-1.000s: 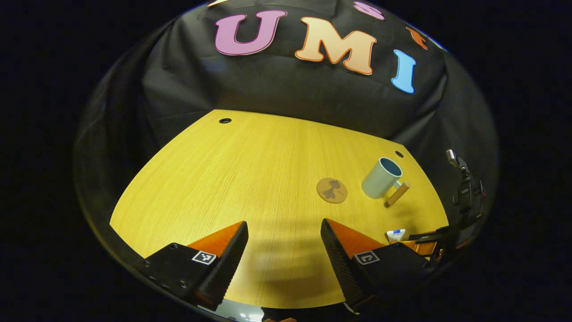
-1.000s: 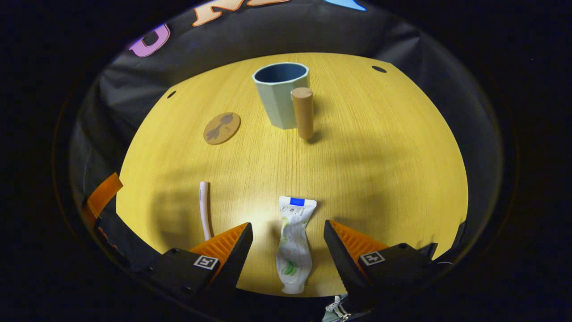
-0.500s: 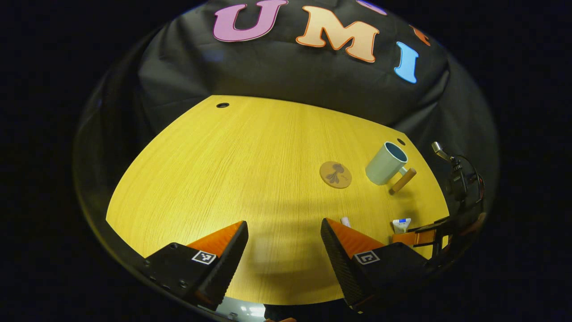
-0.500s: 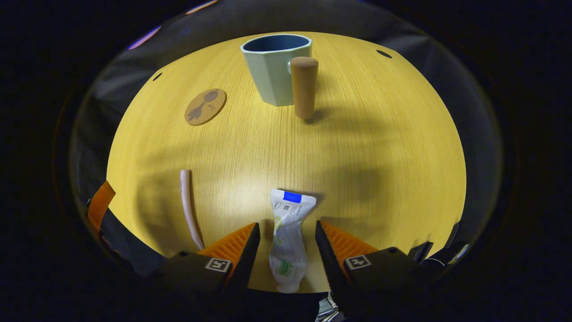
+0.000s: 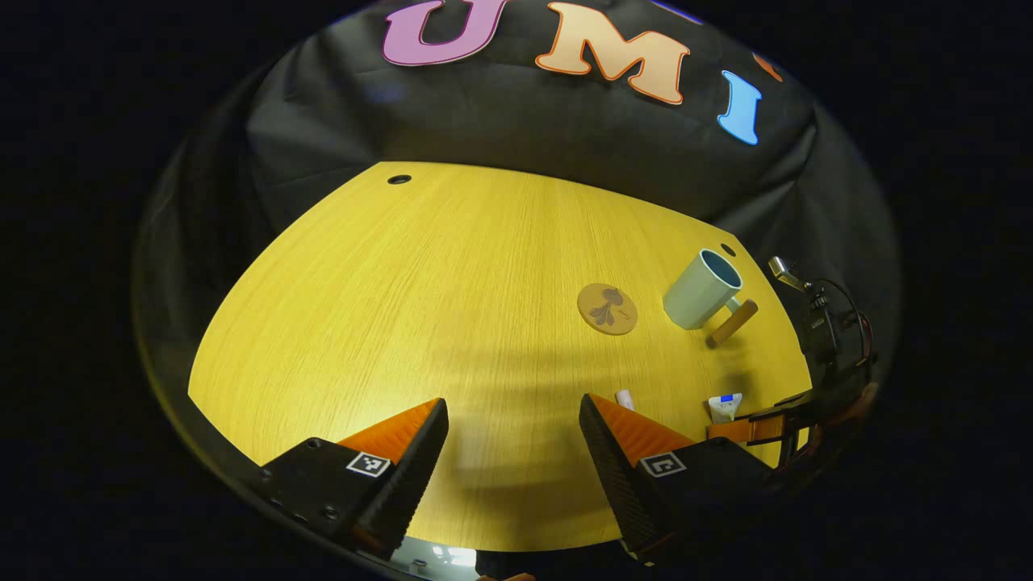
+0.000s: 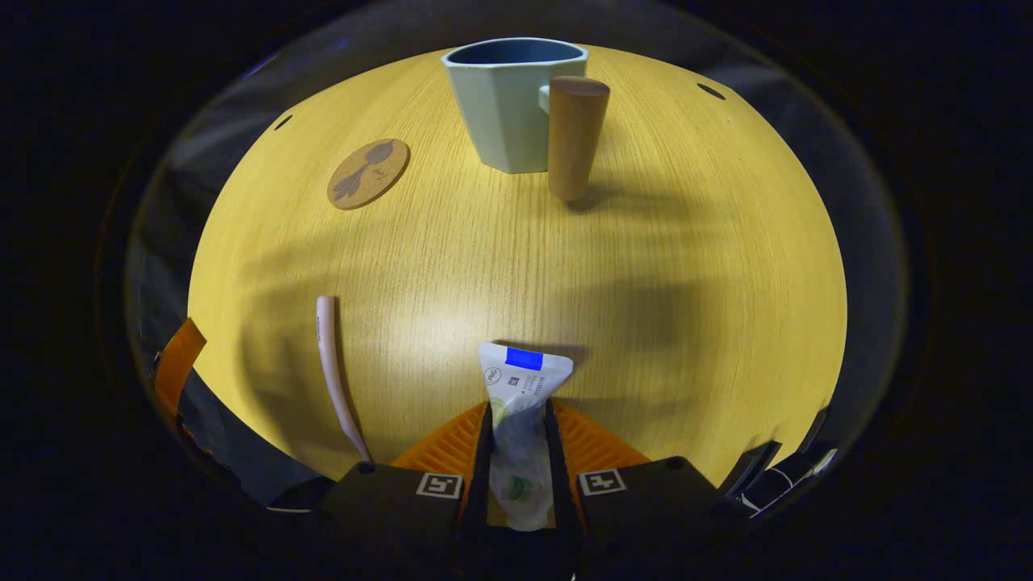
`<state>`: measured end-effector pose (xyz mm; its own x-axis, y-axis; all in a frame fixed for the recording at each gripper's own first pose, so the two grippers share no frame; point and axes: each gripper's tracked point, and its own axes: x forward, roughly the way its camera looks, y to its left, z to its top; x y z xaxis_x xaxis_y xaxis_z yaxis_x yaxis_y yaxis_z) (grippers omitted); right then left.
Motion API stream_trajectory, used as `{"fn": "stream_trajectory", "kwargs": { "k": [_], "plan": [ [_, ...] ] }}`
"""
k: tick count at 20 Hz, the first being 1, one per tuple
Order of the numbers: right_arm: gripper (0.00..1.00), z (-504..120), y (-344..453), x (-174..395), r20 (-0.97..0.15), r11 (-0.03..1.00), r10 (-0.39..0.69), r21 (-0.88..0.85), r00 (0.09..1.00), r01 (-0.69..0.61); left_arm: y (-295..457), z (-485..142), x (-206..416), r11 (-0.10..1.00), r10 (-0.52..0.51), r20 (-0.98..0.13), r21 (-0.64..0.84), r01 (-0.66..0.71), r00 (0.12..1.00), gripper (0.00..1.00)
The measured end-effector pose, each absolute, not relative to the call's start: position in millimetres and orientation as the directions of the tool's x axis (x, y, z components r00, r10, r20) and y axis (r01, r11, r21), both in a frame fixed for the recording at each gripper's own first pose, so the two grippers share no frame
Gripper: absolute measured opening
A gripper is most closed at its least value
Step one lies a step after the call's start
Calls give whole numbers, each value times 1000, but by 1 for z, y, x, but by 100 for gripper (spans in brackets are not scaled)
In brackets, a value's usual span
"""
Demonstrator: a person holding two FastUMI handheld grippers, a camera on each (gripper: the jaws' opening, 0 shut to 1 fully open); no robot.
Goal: Put the toothbrush and toothpaste on the desktop into the cup, then pick up the cup and place it on the coaster on the desktop.
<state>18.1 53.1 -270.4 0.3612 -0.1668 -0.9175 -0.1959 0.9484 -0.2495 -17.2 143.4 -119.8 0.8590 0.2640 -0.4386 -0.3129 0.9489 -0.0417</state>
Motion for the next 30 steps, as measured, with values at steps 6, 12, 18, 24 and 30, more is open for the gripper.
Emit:
{"fn": "stream_trajectory", "kwargs": {
  "k": [6,12,18,24,30],
  "plan": [
    [19,-271,49,19,-918,948,-170,-251,358,-193,139,-126,-25,956,217,-520,-59,-288,827,95],
    [17,-270,49,18,-915,946,-108,-214,388,-242,133,-137,-31,959,163,-647,-75,-274,745,96],
    [11,-269,48,14,-921,973,27,-66,390,-223,132,-139,-36,954,163,-748,-45,-295,643,94],
    [12,-256,39,14,-905,975,95,1,414,-222,146,-136,-37,947,185,-813,-1,-320,553,79],
    [12,-228,18,11,-893,974,116,16,435,-227,154,-138,-39,943,218,-846,54,-329,487,53]
  ]
}}
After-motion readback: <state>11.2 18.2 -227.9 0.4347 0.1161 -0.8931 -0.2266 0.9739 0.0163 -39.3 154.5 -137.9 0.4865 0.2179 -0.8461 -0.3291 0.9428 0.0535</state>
